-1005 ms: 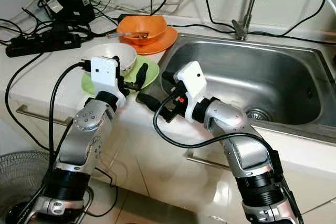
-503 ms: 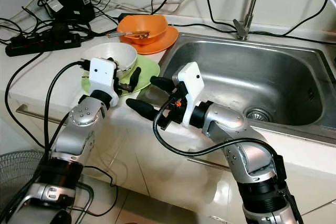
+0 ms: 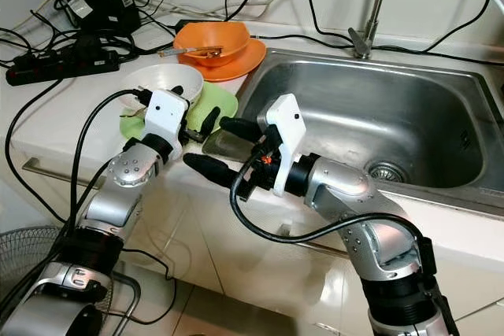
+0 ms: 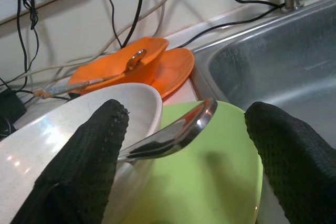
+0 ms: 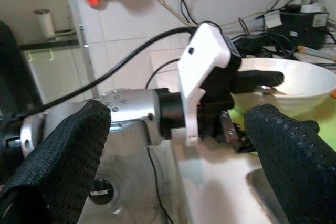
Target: Kitchen organization
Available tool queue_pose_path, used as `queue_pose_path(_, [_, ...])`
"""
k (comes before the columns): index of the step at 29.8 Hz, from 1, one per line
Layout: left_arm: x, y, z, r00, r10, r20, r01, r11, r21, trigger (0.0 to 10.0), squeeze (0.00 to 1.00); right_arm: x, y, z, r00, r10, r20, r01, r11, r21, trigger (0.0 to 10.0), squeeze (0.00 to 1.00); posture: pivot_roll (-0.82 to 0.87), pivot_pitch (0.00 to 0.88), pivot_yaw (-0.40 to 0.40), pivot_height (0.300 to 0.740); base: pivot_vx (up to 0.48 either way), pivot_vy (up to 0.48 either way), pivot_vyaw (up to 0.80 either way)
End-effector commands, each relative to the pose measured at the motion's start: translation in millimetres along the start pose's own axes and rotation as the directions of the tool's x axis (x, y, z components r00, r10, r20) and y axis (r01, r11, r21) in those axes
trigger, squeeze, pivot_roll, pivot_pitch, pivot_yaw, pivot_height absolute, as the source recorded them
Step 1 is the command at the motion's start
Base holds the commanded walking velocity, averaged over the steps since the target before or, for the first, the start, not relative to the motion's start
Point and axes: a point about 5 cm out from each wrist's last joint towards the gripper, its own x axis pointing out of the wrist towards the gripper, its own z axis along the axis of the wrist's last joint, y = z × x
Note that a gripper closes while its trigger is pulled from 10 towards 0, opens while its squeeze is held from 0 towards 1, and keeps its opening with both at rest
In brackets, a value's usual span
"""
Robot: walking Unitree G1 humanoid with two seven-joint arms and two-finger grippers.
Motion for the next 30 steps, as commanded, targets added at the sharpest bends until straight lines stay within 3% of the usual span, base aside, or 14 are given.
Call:
queue_pose_path(1, [3.6,5.9,4,1.000,-0.001,0.014,0.000,1.000,0.027,1.9,0.00,-2.6,-0.8,3,1.000,-0.002,0.004,0.002,1.000,-0.006,10.0,0.31,-0.11,0.006,0.073,0.740,0.000,0.000,0.00])
queue_pose_path(8, [4.5,7.9,6,0.999,0.006,0.031,-0.007,0.999,0.032,0.0,0.00,-2.6,-8.9,1,0.996,-0.084,-0.008,0.083,0.995,-0.047,10.0,0.31,-0.11,0.004,0.074,0.740,0.000,0.000,0.00])
queue_pose_path(16, [4.1,9.8,6,0.999,0.007,0.044,-0.009,0.999,0.037,0.0,0.00,-3.3,-18.0,2,0.989,-0.147,-0.009,0.146,0.986,-0.080,10.0,0.31,-0.10,0.003,0.075,0.740,0.000,0.000,0.00])
queue_pose_path(30, [5.1,9.5,10,0.998,-0.002,0.069,0.000,0.999,0.040,0.0,0.00,-1.6,-19.7,1,0.986,-0.168,-0.002,0.167,0.982,-0.092,10.0,0.31,-0.10,0.002,0.075,0.740,0.000,0.000,0.00])
